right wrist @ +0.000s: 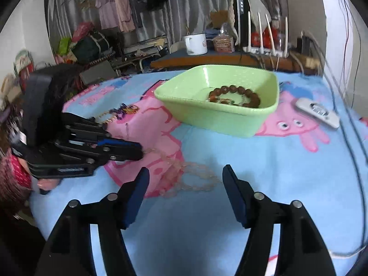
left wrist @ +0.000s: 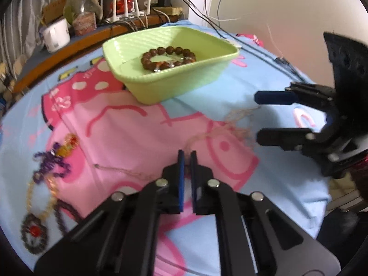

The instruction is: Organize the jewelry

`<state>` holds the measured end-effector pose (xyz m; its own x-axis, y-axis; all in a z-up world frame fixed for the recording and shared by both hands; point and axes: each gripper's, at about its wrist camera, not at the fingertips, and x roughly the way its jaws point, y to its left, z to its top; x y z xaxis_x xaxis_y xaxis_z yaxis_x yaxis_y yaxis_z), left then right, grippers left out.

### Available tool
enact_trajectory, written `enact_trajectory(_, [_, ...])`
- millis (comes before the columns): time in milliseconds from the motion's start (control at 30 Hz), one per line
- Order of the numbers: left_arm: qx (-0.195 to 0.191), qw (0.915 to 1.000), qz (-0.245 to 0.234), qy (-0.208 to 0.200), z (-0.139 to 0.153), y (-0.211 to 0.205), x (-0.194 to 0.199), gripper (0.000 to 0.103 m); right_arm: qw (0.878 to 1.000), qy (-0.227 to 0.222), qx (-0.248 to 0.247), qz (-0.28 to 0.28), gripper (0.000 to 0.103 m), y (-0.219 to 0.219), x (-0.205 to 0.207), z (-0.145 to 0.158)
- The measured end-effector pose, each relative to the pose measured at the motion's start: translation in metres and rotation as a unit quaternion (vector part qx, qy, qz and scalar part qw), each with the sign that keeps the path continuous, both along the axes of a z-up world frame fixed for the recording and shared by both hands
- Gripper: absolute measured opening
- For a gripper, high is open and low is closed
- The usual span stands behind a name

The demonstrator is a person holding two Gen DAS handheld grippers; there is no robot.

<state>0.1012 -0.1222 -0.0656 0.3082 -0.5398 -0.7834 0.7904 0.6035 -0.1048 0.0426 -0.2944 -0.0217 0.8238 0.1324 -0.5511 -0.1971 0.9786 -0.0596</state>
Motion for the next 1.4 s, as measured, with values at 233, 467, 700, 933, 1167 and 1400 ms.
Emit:
enact_trajectory(233, [-0.053,0.9972,0.014,0.051,0.007,0.006,0.000,0.004,0.999,0.044,-0.016,-0.010,0.025,0.000,0.024,-0.009])
enact_trajectory(467, [-0.122,0.9890,0.013,0.082,0.038,0.012,0.002,0.004,0.990,0.071,0.107,0.050,0.000,0.000,0.026,0.000])
enact_trajectory(700, [-0.186,0.9799,0.016,0.069,0.099,0.018,0.020,0.004,0.971,0.010,0.218,0.095,0.000,-0.005,0.021,0.072])
enact_trajectory(933, [-0.205,0.9781,0.029,0.019,0.154,0.002,0.054,0.004,0.973,-0.050,0.209,0.084,0.000,-0.011,0.041,0.136])
enact_trajectory(1167, [-0.195,0.9792,0.046,0.030,0.147,-0.018,0.088,0.004,0.980,-0.034,0.190,0.050,0.000,-0.022,0.080,0.124])
enact_trajectory(1400, [-0.142,0.9839,0.082,0.070,0.085,-0.033,0.115,0.011,0.982,0.001,0.190,-0.014,0.000,-0.037,0.112,0.072])
